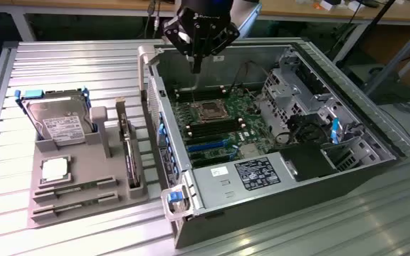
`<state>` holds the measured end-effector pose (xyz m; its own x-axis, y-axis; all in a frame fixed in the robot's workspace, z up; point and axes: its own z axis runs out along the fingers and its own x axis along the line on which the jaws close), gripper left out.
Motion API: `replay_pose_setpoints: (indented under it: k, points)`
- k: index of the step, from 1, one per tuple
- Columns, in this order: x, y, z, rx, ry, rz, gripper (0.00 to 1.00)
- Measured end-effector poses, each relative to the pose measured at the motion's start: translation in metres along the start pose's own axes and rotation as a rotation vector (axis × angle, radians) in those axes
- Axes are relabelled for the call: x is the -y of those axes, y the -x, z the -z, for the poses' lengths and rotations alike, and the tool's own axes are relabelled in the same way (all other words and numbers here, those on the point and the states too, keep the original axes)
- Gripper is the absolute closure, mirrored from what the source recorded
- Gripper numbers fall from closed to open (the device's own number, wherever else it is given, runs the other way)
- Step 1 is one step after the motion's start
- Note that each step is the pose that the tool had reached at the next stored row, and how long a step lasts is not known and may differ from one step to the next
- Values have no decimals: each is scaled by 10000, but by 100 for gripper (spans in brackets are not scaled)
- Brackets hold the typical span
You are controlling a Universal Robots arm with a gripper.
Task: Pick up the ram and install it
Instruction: 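Reach for the ram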
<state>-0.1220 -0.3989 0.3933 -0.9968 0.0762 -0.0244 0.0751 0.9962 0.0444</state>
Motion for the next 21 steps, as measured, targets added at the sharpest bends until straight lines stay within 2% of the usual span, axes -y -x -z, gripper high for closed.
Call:
replay_pose_setpoints:
  k: [2,4,5,6,9,16,19,21]
  points:
    - [13,-172,5,0,-1,-1,90]
    - [21,-279,7,0,-1,0,90]
    - [29,-388,9,1,0,1,90]
    - [32,-429,10,0,-1,1,90]
    - [55,-726,10,0,-1,0,90]
    - [98,-1156,10,0,-2,1,90]
    - [134,-1460,9,0,-1,-1,90]
    - [148,-1571,9,0,-2,0,90]
